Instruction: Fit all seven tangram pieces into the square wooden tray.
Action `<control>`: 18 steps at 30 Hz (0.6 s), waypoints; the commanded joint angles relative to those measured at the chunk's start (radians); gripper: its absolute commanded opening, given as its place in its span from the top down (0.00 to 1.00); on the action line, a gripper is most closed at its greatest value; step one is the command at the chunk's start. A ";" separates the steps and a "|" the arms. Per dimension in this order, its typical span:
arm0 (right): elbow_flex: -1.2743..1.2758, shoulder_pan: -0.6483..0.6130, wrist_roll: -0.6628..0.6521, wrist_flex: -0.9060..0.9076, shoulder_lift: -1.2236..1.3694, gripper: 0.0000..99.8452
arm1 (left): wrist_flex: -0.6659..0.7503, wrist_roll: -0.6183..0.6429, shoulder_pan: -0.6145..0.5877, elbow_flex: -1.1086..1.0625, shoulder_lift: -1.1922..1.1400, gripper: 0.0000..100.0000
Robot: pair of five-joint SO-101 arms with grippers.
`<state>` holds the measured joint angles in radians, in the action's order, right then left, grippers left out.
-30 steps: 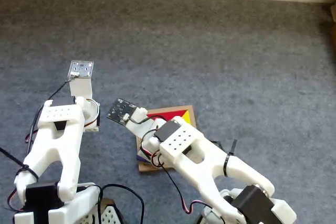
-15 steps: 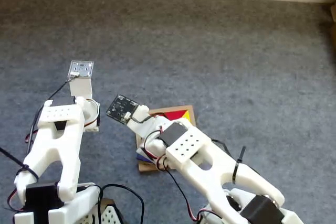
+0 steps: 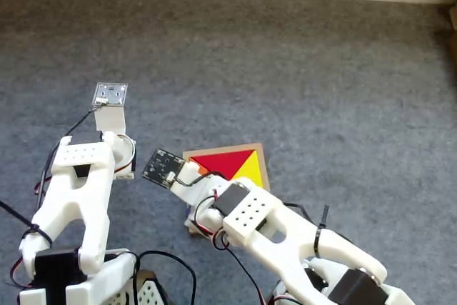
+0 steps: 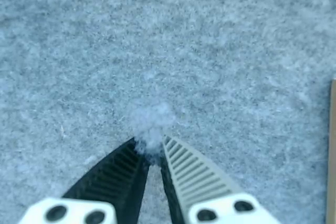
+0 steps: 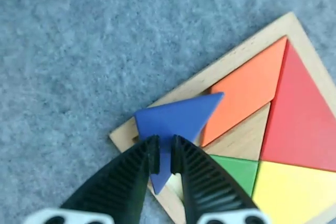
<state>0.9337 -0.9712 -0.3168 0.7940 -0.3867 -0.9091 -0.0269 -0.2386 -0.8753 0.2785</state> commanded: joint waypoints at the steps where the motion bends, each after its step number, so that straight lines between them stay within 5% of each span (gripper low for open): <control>1: 0.016 -0.005 0.006 0.007 -0.028 0.95 | 0.008 0.000 -0.008 0.005 0.033 1.00; 12: 0.001 0.099 -0.176 0.087 -0.030 0.95 | 0.008 0.000 -0.010 0.005 0.033 1.00; 18: 0.013 0.097 -0.186 -0.047 -0.027 0.95 | 0.006 0.000 -0.010 0.005 0.033 1.00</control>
<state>0.9459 -0.8853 -0.4933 0.8078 -0.3959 -0.9091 -0.0269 -0.2386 -0.8753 0.2785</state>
